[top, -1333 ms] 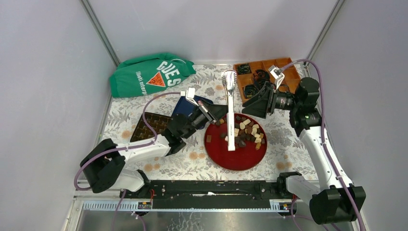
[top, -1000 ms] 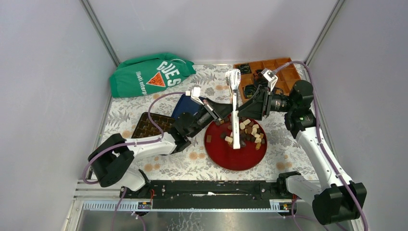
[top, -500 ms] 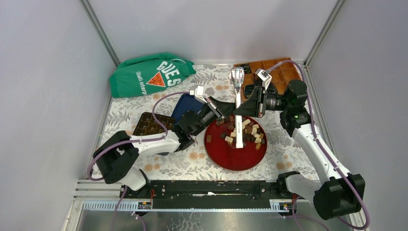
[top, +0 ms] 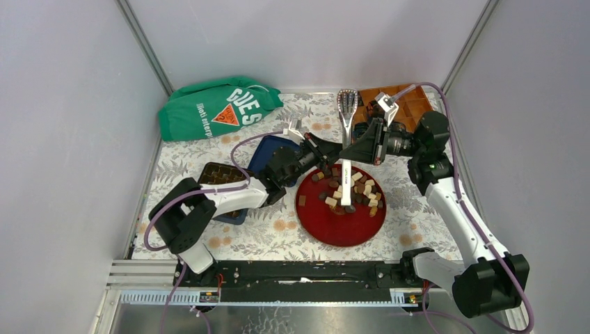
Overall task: Pack the chocolate
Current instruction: Adjust the clamp.
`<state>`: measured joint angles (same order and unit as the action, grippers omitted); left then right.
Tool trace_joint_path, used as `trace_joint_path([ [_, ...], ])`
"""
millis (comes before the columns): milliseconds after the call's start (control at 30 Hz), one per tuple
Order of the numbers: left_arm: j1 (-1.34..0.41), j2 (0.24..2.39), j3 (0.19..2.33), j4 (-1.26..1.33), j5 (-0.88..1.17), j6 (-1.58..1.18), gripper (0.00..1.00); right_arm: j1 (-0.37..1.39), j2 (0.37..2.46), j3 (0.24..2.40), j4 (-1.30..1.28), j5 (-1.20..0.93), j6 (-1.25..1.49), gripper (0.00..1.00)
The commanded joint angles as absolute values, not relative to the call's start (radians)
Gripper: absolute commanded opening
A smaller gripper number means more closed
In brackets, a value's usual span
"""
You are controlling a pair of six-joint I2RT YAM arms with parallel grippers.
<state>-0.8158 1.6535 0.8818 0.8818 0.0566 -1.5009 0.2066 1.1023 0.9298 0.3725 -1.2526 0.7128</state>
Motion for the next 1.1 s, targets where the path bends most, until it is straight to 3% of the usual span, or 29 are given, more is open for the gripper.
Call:
trace_joint_path([
  [0,-0.747,1.688,0.897,0.808,-0.082,-1.451,0.00,0.236,1.032,1.047,0.006,-1.347,0.406,0.15],
  [67,-0.747,1.668,0.878,0.891,-0.070,-1.416,0.00,0.231,1.035,1.097,-0.192,-1.292,0.232,0.34],
  [233,-0.747,1.613,0.776,1.158,-0.052,-1.348,0.00,0.163,1.019,1.125,-0.284,-1.317,0.127,0.71],
  [400,-0.746,1.555,0.713,1.278,-0.043,-1.291,0.00,0.099,0.979,1.090,-0.349,-1.342,0.026,0.88],
  [567,-0.754,1.520,0.679,1.373,-0.028,-1.271,0.00,0.087,0.956,0.995,-0.287,-1.321,0.037,0.92],
  [1067,-0.843,1.571,0.702,1.515,-0.059,-1.253,0.00,0.132,1.004,0.864,0.100,-1.302,0.445,0.83],
])
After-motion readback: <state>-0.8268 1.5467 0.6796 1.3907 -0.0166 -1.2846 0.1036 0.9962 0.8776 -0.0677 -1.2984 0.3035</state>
